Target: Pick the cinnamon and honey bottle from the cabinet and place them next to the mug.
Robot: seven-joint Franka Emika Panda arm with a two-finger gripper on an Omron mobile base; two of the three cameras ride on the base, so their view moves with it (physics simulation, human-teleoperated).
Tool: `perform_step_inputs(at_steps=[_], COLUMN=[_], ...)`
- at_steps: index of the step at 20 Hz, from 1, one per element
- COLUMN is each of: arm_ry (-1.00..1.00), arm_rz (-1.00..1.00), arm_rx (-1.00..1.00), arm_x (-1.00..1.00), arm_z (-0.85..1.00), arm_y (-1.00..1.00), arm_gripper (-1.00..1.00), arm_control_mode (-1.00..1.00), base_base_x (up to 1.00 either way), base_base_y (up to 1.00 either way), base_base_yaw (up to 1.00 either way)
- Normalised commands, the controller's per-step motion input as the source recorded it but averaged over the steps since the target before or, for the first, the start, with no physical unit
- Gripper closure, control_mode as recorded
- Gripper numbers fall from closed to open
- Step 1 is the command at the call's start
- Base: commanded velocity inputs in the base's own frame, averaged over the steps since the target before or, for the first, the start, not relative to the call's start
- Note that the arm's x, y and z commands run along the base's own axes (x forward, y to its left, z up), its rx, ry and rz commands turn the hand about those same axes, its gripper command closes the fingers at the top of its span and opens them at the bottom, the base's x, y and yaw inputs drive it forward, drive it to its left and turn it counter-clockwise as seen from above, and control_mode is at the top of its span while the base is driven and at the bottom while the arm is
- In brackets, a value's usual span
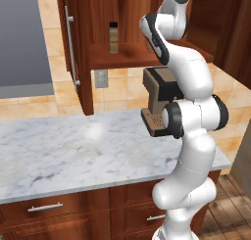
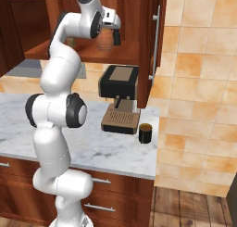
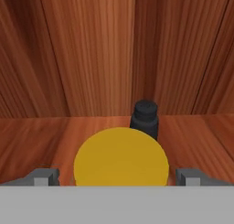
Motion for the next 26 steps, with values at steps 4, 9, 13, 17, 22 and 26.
perform_step_inputs(at_steps=[4,9,13,17,22,26], arm_ry=[0.02,0.05,0.04,0.0,0.0,0.0], arm_rz=[0.0,0.0,0.0,0.0,0.0,0.0], arm_rx=[0.0,0.0,0.0,0.0,0.0,0.0], arm_x=[0.23,0.0,0.0,0.0,0.0,0.0], arm_z=[0.0,-0.03,-0.03,0.0,0.0,0.0], arm_y=[0.0,0.0,0.0,0.0,0.0,0.0], arm_gripper=[-1.0,-1.0,-1.0,-1.0,1.0,1.0], arm_control_mode=[-1.0,-1.0,-1.0,-1.0,-1.0,-1.0], base_base_x=[0.0,0.0,0.0,0.0,0.0,0.0], base_base_y=[0.0,0.0,0.0,0.0,0.0,0.0], base_base_yaw=[0.0,0.0,0.0,0.0,0.0,0.0])
